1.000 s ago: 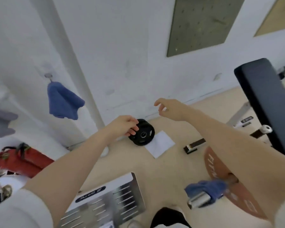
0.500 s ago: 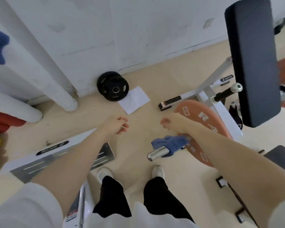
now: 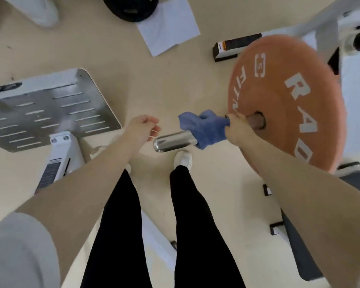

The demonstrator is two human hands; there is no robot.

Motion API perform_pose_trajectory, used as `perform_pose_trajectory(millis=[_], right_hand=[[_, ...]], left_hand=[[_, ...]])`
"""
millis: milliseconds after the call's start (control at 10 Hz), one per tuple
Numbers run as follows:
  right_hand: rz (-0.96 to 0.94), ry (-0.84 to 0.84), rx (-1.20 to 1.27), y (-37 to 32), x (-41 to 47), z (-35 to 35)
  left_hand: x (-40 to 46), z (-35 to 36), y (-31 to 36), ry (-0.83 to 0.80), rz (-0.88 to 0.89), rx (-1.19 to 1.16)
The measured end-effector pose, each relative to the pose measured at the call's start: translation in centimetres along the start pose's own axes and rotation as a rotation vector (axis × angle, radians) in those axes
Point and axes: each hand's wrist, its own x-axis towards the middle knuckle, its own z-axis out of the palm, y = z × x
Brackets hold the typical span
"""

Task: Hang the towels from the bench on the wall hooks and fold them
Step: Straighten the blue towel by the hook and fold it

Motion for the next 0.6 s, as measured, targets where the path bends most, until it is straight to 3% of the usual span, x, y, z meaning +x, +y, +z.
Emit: perform_pose_trajectory(millis=[200, 300, 500, 600], right_hand=[[-0.039, 0.188, -0.278, 1.6, 4.4, 2.2], [-0.084, 0.127, -0.195, 0.7, 4.6, 2.2], [-0.272, -0.062, 0.386, -2.3, -2.2, -2.4], [-0.420, -0.057, 0.612, -5.4, -6.5, -8.5]], left_hand=[[3.4, 4.0, -2.7, 0.010, -0.041, 0.020], [3.5, 4.8, -2.5, 0.006, -0.023, 0.032], [-0.9, 2.9, 2.2, 0.002, 0.099, 0.094], [-5.3, 0.8, 6.7, 0.012, 0.236, 0.074]])
